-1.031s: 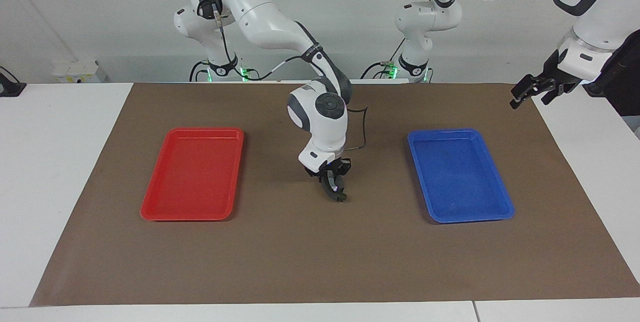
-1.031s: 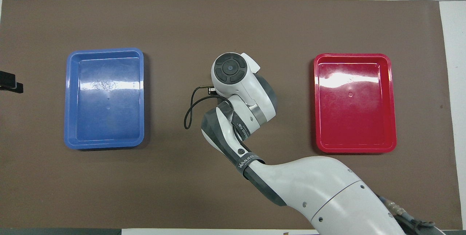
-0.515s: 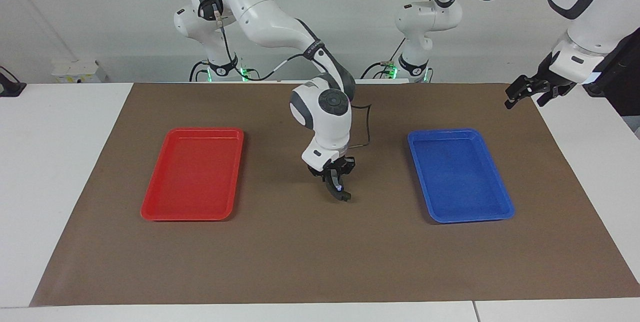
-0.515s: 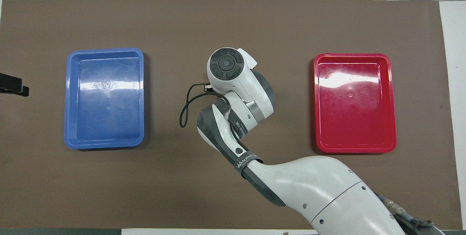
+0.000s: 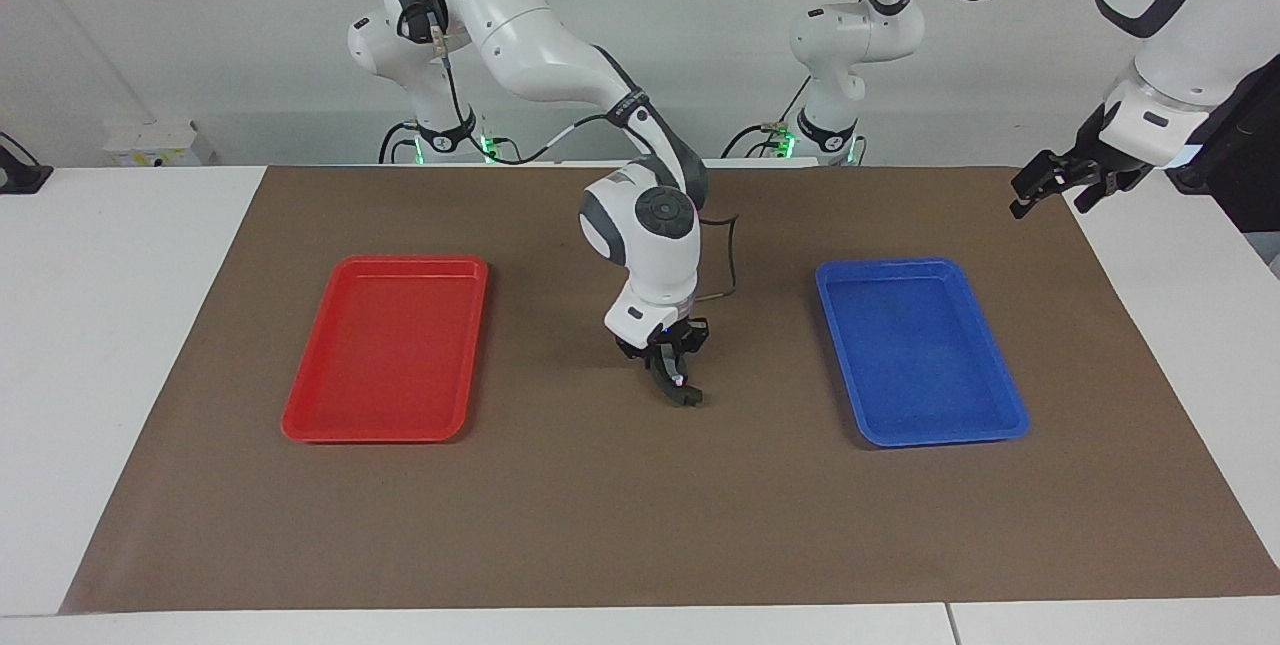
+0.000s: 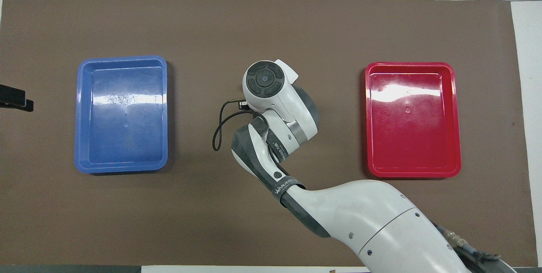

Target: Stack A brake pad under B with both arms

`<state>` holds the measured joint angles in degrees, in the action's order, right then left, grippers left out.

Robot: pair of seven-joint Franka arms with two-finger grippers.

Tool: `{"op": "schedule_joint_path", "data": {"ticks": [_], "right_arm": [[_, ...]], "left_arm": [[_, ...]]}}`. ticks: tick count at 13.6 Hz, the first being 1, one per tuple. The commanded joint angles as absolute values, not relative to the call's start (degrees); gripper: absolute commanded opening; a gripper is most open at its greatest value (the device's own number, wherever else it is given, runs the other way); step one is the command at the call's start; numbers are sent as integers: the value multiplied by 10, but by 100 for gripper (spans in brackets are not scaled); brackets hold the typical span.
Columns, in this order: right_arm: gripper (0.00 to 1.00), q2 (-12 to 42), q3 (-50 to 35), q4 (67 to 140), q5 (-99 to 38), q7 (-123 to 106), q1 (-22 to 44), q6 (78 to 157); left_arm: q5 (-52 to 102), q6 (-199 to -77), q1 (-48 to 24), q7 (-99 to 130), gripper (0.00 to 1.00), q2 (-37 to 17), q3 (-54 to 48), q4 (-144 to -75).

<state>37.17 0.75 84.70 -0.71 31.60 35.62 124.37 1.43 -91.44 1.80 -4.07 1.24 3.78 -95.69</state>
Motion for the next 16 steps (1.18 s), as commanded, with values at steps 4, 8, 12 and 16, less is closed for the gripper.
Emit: {"op": "schedule_joint_path", "data": {"ticks": [4, 8, 12, 16], "right_arm": [[0, 363, 3, 857, -8, 334, 352, 1229], [3, 359, 3, 857, -8, 337, 350, 1222], [100, 355, 3, 872, -8, 353, 351, 1232], [100, 344, 3, 871, -8, 350, 349, 1226]], "left_arm": [[6, -922, 18, -32, 100, 27, 38, -973], [7, -920, 25, -32, 100, 27, 38, -973], [6, -919, 25, -32, 100, 27, 38, -972], [6, -920, 25, -32, 100, 27, 38, -973]]}}
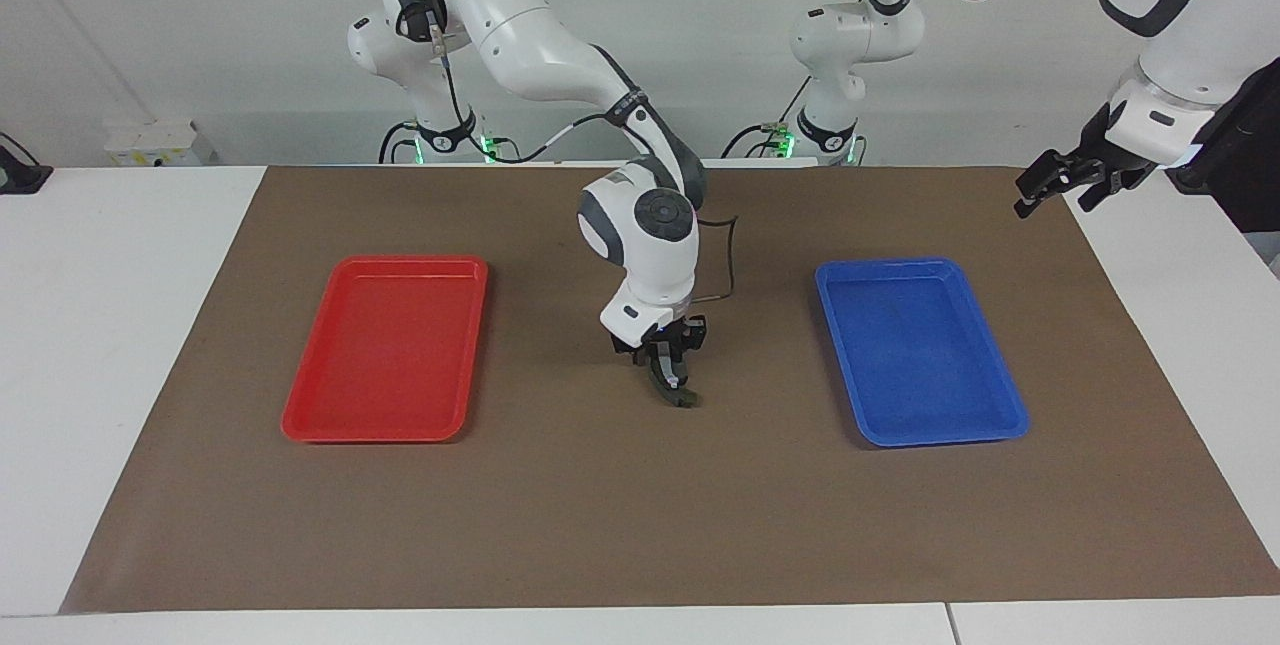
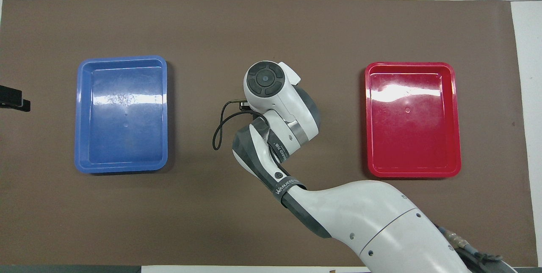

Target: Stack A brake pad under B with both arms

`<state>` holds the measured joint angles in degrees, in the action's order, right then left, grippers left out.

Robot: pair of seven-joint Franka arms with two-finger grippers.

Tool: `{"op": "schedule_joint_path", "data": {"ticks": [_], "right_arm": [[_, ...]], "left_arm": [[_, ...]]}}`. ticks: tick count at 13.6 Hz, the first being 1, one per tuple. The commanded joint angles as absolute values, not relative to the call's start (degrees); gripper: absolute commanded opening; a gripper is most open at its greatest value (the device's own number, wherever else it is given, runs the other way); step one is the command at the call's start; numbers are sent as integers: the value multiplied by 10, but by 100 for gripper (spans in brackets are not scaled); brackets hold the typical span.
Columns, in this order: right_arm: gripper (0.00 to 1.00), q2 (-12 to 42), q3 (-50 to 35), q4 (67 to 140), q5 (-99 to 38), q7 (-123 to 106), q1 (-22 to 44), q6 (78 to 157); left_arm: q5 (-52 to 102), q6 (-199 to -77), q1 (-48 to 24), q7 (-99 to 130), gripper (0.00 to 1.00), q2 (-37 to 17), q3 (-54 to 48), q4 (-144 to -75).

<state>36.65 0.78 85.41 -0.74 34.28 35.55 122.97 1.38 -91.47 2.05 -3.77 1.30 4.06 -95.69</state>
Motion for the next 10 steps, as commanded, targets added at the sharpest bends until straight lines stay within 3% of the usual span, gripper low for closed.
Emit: {"op": "schedule_joint_path", "data": {"ticks": [1, 8, 10], "right_arm": [[100, 342, 3, 869, -8, 351, 349, 1223], [100, 305, 8, 873, -6, 353, 327, 1204], [100, 272, 9, 874, -2, 353, 292, 1173]], "left_arm": [[7, -920, 25, -32, 100, 27, 38, -972], [7, -920, 25, -32, 100, 27, 38, -972], [6, -920, 25, -32, 100, 27, 38, -972]]}}
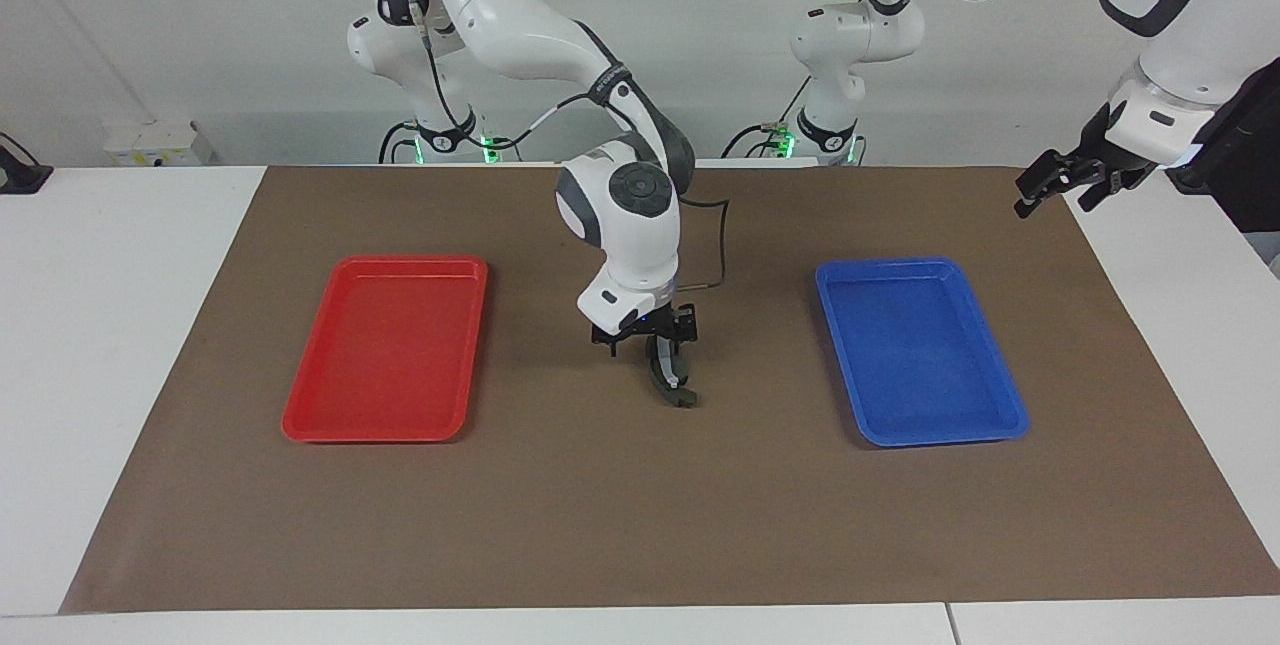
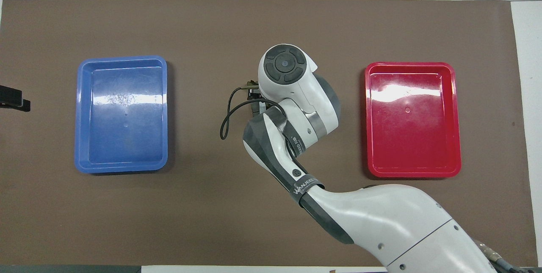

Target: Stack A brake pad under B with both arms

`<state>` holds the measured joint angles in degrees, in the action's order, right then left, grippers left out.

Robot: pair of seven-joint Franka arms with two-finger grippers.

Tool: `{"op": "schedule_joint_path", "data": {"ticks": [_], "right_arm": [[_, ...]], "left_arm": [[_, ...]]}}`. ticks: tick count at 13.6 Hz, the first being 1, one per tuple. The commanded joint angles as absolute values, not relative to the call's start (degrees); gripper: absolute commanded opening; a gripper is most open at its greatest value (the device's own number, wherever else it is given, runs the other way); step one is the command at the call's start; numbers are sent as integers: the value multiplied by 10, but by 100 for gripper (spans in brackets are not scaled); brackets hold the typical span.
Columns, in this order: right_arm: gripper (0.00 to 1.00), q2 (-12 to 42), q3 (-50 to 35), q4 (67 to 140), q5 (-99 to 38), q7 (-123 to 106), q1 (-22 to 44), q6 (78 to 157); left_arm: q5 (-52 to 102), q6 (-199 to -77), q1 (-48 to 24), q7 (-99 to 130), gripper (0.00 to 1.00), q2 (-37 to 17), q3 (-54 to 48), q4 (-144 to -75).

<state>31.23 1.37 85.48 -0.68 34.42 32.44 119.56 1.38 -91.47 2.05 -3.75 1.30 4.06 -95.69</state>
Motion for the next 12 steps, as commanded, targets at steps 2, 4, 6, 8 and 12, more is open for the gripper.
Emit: {"op": "schedule_joint_path", "data": {"ticks": [2, 4, 6, 8, 12], "right_arm": [[100, 230, 8, 889, -1, 339, 240, 1161], [100, 181, 9, 911, -2, 314, 185, 1144], [100, 148, 9, 915, -1, 280, 130, 1097], [100, 121, 9, 914, -1, 217, 70, 1066], [100, 47, 8, 914, -1, 155, 3, 966]], "left_arm": [[7, -920, 25, -33, 100, 27, 38, -972], [7, -920, 25, -32, 100, 28, 38, -972], [7, -920, 25, -32, 100, 27, 38, -973], [7, -920, 25, -32, 100, 27, 38, -972], [6, -920, 25, -32, 100, 27, 38, -973]]}}
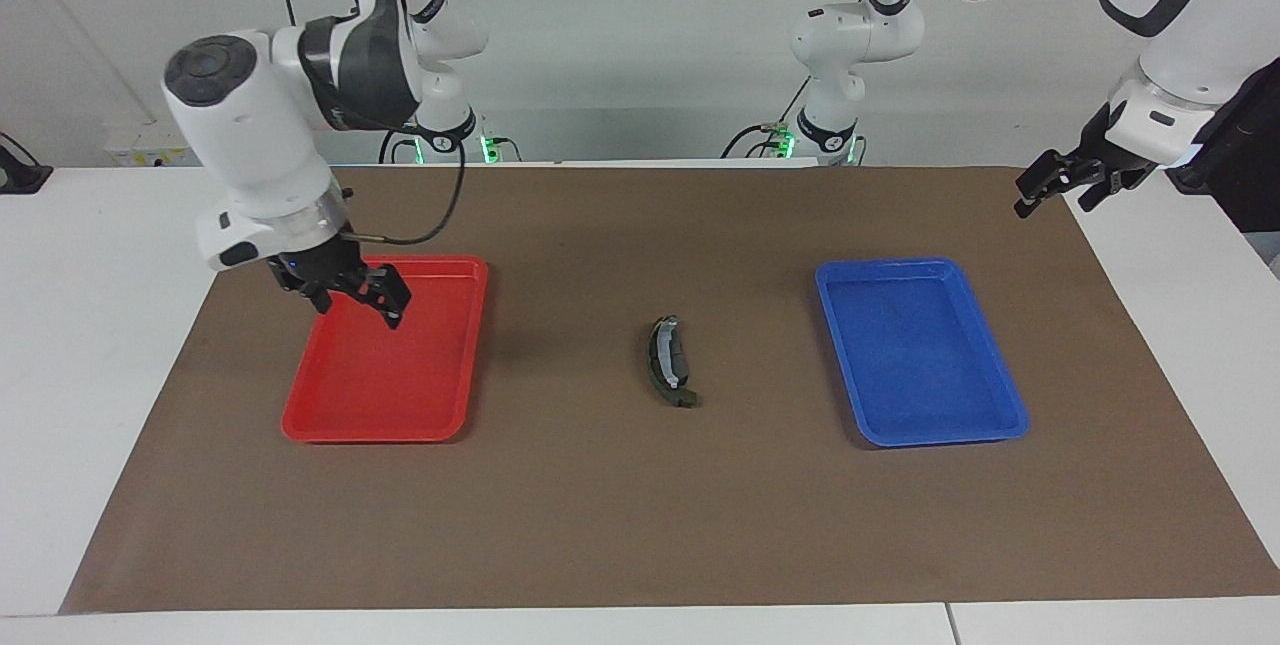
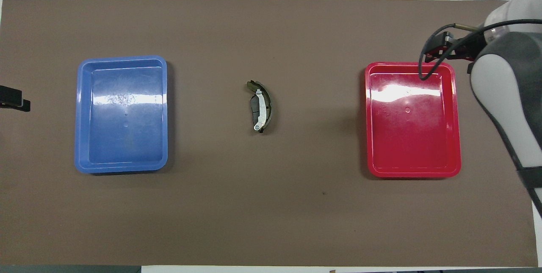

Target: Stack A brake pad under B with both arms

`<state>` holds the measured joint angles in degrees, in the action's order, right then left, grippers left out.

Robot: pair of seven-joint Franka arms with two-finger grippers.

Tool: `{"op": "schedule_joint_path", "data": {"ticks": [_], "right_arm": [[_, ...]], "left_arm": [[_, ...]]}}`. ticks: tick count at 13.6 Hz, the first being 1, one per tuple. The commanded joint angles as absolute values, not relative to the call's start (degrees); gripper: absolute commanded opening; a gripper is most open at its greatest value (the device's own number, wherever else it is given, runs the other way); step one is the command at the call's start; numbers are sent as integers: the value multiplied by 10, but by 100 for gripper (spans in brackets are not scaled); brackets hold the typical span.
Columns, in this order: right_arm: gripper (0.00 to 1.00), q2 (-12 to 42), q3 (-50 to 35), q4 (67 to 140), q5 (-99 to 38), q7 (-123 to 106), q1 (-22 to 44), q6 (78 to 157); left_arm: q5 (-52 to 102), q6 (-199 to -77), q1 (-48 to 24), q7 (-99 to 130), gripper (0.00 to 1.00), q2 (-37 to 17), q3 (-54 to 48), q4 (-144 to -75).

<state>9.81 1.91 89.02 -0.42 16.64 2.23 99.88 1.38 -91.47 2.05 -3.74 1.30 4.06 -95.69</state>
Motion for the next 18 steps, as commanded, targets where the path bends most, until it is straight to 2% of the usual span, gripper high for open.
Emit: {"op": "schedule_joint_path", "data": {"ticks": [1, 5, 8, 10, 18], "right_arm": [[100, 27, 7, 913, -2, 146, -5, 944], [100, 9, 11, 879, 0, 74, -18, 871], [100, -7, 2, 888, 18, 75, -23, 846], [100, -25, -3, 917, 15, 79, -27, 851], [100, -28, -3, 921, 10, 69, -15, 850]], "left_arm": [[6, -920, 25, -32, 100, 27, 38, -972], [6, -920, 25, -32, 100, 27, 38, -972], [6, -920, 25, -32, 100, 27, 38, -972], [6, -919, 25, -32, 100, 27, 38, -972], [6, -919, 25, -32, 100, 27, 38, -972]]}}
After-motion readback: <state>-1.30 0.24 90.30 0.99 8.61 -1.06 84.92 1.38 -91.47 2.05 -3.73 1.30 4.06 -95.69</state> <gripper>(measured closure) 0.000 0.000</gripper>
